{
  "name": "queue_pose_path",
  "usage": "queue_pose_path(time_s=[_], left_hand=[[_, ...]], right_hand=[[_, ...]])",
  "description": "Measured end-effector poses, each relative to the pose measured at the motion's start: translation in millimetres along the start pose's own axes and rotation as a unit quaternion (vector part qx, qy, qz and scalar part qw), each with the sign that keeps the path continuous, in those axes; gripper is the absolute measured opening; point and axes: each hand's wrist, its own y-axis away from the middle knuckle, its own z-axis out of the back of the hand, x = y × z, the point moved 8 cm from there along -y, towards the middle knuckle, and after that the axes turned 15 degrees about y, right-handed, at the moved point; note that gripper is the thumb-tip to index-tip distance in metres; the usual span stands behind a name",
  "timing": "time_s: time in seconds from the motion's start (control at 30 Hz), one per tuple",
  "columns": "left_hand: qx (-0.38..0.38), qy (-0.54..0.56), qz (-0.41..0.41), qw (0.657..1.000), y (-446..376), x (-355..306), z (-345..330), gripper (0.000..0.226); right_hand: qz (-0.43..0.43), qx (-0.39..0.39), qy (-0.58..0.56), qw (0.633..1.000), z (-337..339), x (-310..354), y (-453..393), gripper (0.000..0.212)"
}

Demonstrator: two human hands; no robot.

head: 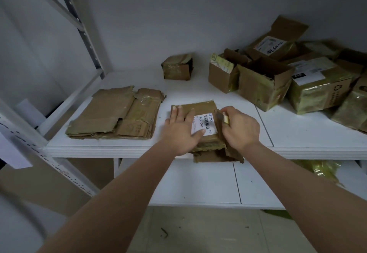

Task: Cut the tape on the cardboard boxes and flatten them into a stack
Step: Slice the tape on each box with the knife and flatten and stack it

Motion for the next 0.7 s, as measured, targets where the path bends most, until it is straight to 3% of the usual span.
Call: queue_pose_path(time_s=[0.07,0.23,0.53,0.7], left_hand=[[0.04,-0.042,0.012,0.998,-3.9,1.1,-16.6,0.076],[0.079,-0.075,0.015,0.994,-10.5,8.5,-38.4,0.075],[-0.008,-0.126,-0.016,0.992,-5.4,25.5,-69.3,0.076],[0.008,-0.134,-0.02,0.991,-6.6,26.2,-68.9,0.078]], right_hand=[[0.045,0.019,0.034,0.998,-15.8,8.0,-0.3,0.041],[0.101,0.175,0.041,0.979,-82.3,14.3,7.8,0.061],[0.093,0.113,0.123,0.981,-91.7,18.5,11.6,0.074],[0.087,0.108,0.138,0.981,-94.8,18.9,10.3,0.068]])
